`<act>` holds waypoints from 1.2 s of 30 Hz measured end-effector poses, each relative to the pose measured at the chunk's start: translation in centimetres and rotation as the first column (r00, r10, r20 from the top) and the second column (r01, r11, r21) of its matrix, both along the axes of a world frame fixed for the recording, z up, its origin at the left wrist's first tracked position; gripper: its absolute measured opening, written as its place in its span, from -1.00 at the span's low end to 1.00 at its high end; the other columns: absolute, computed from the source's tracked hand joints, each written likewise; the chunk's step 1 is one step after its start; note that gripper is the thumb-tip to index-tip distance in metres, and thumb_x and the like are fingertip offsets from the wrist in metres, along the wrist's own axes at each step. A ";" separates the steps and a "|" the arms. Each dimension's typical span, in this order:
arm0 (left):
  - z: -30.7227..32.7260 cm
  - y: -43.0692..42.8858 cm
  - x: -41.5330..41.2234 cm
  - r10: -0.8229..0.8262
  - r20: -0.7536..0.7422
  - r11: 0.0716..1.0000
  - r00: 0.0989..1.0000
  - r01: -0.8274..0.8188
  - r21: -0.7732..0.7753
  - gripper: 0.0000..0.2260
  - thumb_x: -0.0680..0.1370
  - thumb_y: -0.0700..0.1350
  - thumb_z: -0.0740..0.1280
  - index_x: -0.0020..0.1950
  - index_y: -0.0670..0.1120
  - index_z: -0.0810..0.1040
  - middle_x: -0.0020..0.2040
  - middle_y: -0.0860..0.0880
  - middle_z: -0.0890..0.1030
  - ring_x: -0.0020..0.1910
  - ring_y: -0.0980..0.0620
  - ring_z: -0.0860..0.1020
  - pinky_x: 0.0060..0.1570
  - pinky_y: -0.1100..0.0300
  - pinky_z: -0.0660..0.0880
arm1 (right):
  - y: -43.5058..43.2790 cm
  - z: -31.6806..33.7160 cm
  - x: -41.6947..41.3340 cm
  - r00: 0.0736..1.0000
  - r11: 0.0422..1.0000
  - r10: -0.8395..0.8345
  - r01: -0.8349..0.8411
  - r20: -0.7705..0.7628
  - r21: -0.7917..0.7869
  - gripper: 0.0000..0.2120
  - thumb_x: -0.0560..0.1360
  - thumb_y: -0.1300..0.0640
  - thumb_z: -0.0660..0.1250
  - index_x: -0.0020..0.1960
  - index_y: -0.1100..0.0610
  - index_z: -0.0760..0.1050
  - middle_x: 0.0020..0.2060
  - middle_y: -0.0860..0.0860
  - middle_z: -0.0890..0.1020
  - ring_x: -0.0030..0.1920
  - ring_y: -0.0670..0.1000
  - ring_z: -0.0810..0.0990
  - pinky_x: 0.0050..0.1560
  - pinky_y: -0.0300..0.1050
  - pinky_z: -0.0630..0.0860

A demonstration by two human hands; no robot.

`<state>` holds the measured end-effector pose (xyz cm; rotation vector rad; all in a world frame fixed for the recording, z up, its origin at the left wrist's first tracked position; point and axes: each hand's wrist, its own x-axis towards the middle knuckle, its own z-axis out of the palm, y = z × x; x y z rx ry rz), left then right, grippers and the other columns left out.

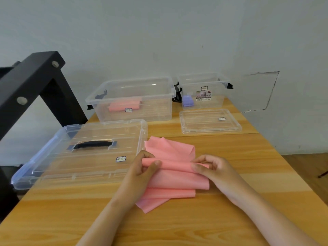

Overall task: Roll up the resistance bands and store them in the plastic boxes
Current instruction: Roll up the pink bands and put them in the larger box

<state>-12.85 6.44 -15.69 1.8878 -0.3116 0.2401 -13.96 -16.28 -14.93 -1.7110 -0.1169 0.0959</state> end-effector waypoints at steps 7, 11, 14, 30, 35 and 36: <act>0.1 0.2 0.1 -0.033 -0.030 0.999 0.999 0.033 -0.013 -0.72 0.55 0.00 0.26 -0.19 -0.19 0.40 -0.35 0.12 0.34 -0.34 0.18 0.29 -0.33 0.35 0.26 | -0.2 0.0 0.0 1.000 0.999 0.023 -0.023 0.008 0.024 -0.81 0.34 -0.09 0.45 -0.11 -0.03 0.63 -0.22 0.01 0.64 -0.19 -0.10 0.57 -0.18 -0.29 0.39; 0.3 0.1 0.0 -0.018 -0.031 0.999 0.999 0.017 -0.034 -0.78 0.60 -0.10 0.27 -0.20 -0.17 0.40 -0.39 0.18 0.36 -0.36 0.23 0.31 -0.33 0.36 0.27 | -0.3 0.0 0.0 0.995 0.993 0.095 -0.092 -0.037 0.073 -0.62 0.28 -0.08 0.57 0.06 -0.09 0.59 -0.08 -0.09 0.68 -0.04 -0.11 0.63 -0.08 -0.32 0.45; 0.5 0.1 0.0 -0.033 -0.039 0.998 0.999 0.031 -0.046 -0.78 0.55 -0.06 0.25 -0.20 -0.17 0.40 -0.40 0.18 0.36 -0.37 0.24 0.31 -0.33 0.37 0.28 | -0.2 0.0 0.0 0.993 0.993 0.116 -0.116 0.007 0.033 -0.66 0.28 -0.02 0.52 0.04 -0.10 0.60 0.03 -0.10 0.66 0.08 -0.11 0.60 0.02 -0.28 0.46; 0.1 0.1 0.1 -0.039 -0.077 0.999 0.996 0.038 -0.024 -0.91 0.51 -0.16 0.41 -0.07 -0.06 0.51 -0.22 0.19 0.49 -0.35 0.23 0.35 -0.31 0.39 0.30 | -0.4 -0.1 -0.1 0.999 0.998 0.032 -0.033 0.022 0.052 -0.84 0.39 0.18 0.51 -0.05 0.03 0.62 -0.14 -0.06 0.67 -0.12 -0.15 0.60 -0.15 -0.40 0.44; -0.1 0.1 0.1 -0.043 -0.074 0.999 0.996 0.041 -0.028 -0.82 0.46 -0.27 0.45 0.00 -0.09 0.53 -0.19 0.18 0.49 -0.42 0.27 0.34 -0.36 0.43 0.28 | -0.4 -0.3 0.3 1.000 1.000 -0.016 0.016 -0.004 0.007 -0.90 0.42 0.15 0.46 -0.08 0.02 0.64 -0.19 -0.16 0.67 -0.13 -0.20 0.60 -0.15 -0.45 0.42; -0.2 0.2 0.1 -0.074 -0.093 0.997 0.993 0.073 -0.015 -0.86 0.49 -0.19 0.44 0.00 -0.07 0.54 -0.21 0.21 0.51 -0.38 0.29 0.37 -0.32 0.43 0.30 | -0.4 -0.3 0.4 0.999 1.000 -0.031 0.031 0.009 -0.005 -0.91 0.42 0.16 0.46 -0.09 0.01 0.64 -0.21 -0.15 0.67 -0.15 -0.20 0.60 -0.16 -0.44 0.42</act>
